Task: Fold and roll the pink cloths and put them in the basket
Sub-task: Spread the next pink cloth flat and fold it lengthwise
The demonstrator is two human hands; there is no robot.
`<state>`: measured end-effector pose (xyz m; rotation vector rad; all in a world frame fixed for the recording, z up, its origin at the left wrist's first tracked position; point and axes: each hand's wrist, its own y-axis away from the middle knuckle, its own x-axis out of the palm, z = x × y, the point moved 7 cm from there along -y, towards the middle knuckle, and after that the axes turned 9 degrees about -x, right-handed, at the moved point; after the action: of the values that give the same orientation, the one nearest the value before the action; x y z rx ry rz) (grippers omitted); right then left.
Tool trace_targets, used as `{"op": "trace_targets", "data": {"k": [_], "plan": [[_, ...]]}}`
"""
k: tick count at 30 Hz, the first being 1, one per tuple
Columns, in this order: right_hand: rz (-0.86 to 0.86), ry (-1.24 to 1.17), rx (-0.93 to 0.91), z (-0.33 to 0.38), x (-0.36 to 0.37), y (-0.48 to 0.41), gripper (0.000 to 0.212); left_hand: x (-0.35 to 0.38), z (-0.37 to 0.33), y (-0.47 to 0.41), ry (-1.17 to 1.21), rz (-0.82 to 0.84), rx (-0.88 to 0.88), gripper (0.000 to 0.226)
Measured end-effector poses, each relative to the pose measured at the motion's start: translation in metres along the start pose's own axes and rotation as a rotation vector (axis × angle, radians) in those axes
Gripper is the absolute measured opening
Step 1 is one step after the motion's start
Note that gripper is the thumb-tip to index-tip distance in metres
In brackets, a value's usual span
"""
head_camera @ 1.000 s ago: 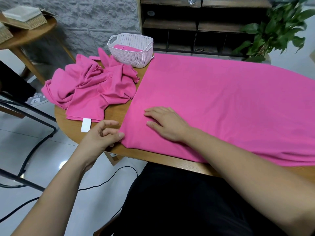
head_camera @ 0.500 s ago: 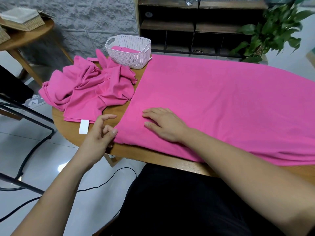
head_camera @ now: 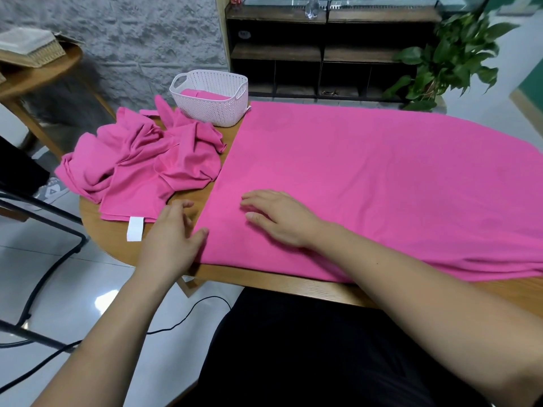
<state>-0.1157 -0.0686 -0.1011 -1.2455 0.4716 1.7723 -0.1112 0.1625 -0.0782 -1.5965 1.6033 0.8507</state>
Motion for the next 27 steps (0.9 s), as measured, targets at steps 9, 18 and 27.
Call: {"op": "trace_targets", "data": {"k": [9,18,27], "plan": [[-0.132,0.049,0.132,-0.027,-0.051,0.113,0.044,0.056,-0.117,0.007,0.060,0.107,0.361,0.033],[-0.357,0.167,0.375,-0.054,-0.127,0.255,0.034,0.131,-0.249,0.036,0.124,0.302,0.574,0.027],[-0.589,0.292,0.628,-0.075,-0.180,0.393,0.022,0.199,-0.360,0.077,0.168,0.445,0.703,0.022]]}}
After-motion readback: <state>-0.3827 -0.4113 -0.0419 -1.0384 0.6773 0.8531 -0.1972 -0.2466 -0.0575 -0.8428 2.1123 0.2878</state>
